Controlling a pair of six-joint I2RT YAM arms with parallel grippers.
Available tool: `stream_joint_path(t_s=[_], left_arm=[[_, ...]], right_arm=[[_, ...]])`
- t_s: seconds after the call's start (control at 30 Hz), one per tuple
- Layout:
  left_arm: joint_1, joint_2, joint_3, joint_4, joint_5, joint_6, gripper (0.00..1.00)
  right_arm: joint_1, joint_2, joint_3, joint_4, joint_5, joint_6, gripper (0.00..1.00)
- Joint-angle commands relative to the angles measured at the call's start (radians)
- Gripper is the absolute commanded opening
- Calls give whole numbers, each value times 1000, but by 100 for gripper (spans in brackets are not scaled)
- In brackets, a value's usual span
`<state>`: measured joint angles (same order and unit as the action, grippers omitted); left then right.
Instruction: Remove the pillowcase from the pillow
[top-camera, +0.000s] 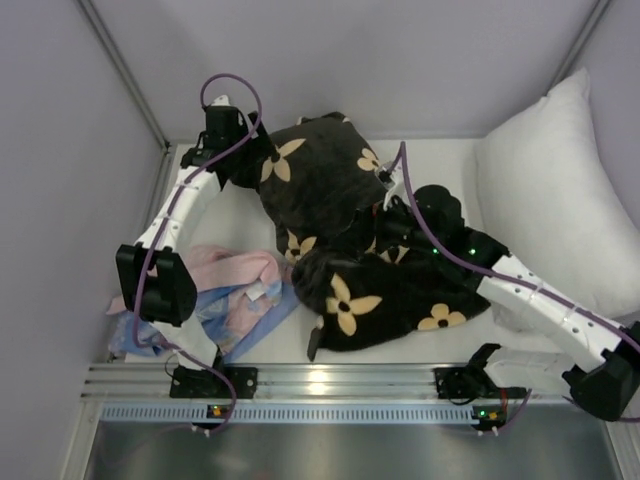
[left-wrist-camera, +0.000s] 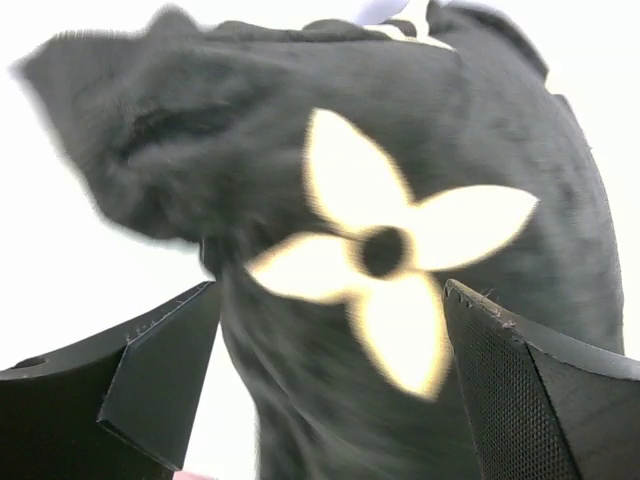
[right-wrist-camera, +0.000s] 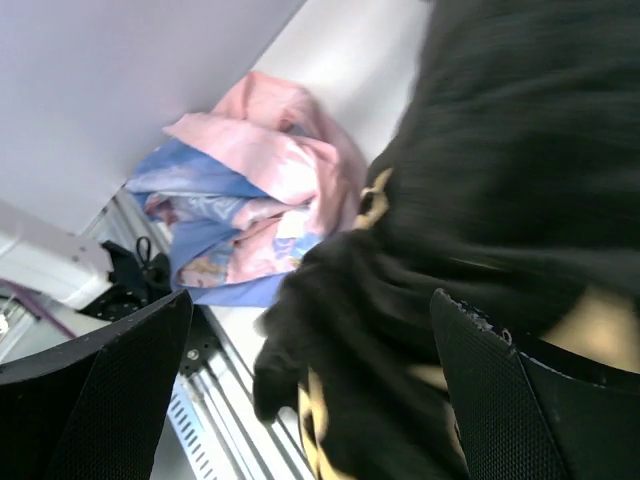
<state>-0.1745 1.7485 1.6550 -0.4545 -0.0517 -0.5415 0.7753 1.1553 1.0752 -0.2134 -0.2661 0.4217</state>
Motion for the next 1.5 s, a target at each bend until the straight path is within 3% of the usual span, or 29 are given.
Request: stream_joint_path(t_s=[0.0,0.13,0.27,0.4,0.47,0.5,0.6,0.7,0.83,0.9,1.13,1.33,1.43,1.47], left_arm=[[-13,-162,-73,-56,-111,-14,96],[-33,-315,-194,-55,-111,-6,95],[-135,-415,-248,-52,88,44,91],[-524,-458,-262,-50,67,175,92],[-639,-460,-285,-46,32,212,93],[-743,-457,-309,-47,-26,225,93],[-914,-434,-354,-47,-243,262,93],[-1050,-397,-394,-50,-416,265,94],[-1244,-316,-391,-50,-803,298,96],[-1319,-247,-377,-52,-907,307,97],[-1343,-93,-336,-95,-1024,252,99],[-1278,-73,-305,-105,-973,238,96],[-1232,-107,-317,-99,-900,227,86],[-1217,-124,-320,-96,-886,233,75]], right_arm=[[-2,-130,-46,-144,149,-31,98],[-2,-287,-98,-279,347,-1,98],[-4,-396,-147,-368,445,54,97],[-7,-439,-179,-429,562,166,96],[-19,-442,-187,-449,613,230,97],[-24,-447,-187,-467,654,267,98],[-36,-473,-187,-515,755,314,99],[-50,-528,-184,-550,823,345,99],[-65,-618,-176,-612,869,380,99],[-65,-661,-166,-627,878,385,100],[-65,-690,-107,-695,904,373,99],[-65,-727,-100,-713,924,362,99],[-65,-744,-101,-724,938,351,99],[-64,-752,-103,-724,941,348,100]])
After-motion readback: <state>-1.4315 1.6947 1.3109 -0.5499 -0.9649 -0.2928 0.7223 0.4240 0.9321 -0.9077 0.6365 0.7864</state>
